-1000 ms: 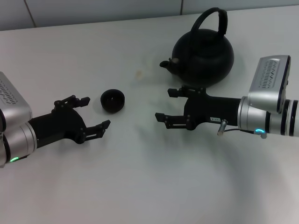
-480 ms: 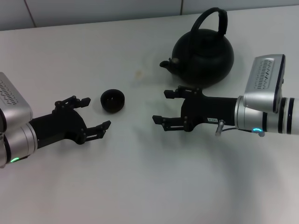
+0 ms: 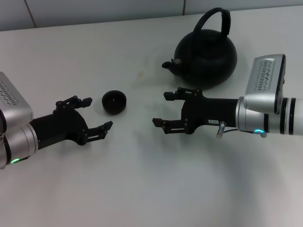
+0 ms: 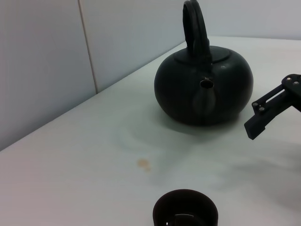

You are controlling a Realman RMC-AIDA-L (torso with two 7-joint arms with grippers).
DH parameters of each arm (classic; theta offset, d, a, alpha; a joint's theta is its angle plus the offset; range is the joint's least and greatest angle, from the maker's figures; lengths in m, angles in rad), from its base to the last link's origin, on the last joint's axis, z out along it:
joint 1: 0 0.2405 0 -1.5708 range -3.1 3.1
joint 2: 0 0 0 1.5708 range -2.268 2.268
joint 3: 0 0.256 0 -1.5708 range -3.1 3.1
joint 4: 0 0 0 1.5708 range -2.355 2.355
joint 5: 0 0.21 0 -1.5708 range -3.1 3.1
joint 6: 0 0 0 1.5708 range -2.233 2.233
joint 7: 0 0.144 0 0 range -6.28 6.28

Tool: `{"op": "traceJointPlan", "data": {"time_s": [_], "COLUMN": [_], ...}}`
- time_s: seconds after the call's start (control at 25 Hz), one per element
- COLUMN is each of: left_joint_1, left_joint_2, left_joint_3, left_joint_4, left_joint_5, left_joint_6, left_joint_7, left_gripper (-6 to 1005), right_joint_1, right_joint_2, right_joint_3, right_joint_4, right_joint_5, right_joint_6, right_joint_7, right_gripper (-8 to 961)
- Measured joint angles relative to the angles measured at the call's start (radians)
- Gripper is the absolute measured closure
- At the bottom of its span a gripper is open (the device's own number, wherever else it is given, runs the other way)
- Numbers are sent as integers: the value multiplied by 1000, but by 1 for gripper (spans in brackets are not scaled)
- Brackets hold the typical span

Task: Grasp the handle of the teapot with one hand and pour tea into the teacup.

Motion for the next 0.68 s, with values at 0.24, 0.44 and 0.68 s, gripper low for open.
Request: {"op": "traceJointPlan", "data": {"time_s": [0.24, 0.44, 0.68], "left_joint_1": [0, 0, 0], "left_joint_2": [0, 0, 0], "left_joint_3": [0, 0, -2], "left_joint_4": [0, 0, 0], "left_joint_5": [0, 0, 0], "left_joint_6": [0, 0, 0], "left_joint_7": [0, 0, 0], "left_gripper": [155, 155, 155], "right_joint_1": [3, 9, 10], "right_joint_2": [0, 0, 0], "right_joint_3": [0, 0, 0], "right_joint_4": [0, 0, 0], "right_joint_5": [0, 1, 2], "right_joint_6": [0, 0, 4], "right_joint_7": [0, 1, 1], "right_gripper": [127, 127, 127]}}
